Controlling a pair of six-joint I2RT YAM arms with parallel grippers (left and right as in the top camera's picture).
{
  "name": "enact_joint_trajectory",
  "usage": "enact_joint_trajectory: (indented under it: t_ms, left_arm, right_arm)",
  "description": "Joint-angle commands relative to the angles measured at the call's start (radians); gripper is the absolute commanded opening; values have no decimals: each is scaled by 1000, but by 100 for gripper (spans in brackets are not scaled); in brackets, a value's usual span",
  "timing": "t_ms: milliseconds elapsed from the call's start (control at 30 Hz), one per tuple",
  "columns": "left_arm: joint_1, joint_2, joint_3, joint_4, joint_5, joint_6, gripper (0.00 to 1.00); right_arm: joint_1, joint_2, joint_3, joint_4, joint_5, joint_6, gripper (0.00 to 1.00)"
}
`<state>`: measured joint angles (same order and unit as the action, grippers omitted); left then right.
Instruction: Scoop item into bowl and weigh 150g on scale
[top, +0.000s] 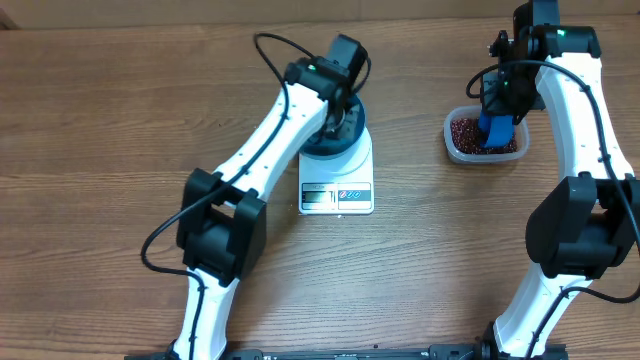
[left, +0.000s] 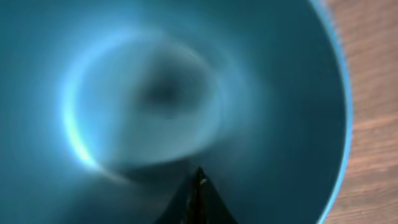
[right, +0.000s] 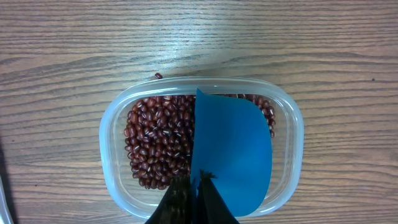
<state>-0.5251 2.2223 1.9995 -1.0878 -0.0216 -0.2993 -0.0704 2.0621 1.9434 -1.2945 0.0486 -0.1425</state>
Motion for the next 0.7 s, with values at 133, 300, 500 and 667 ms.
enact_joint_trajectory:
  t_ms: [133, 300, 500, 667]
  left_arm:
    - [-26, 27, 4, -105, 117, 8, 4]
    - [-26, 26, 6, -90, 214, 54, 4]
    - [-26, 26, 6, -60, 241, 61, 4]
    - [-26, 26, 6, -21, 277, 61, 4]
  right_arm:
    - [-4, 10, -2, 4, -7, 3, 5]
    - [-4, 10, -2, 3, -7, 3, 5]
    - [-4, 10, -2, 3, -7, 3, 5]
    - [-4, 10, -2, 3, -8, 4, 5]
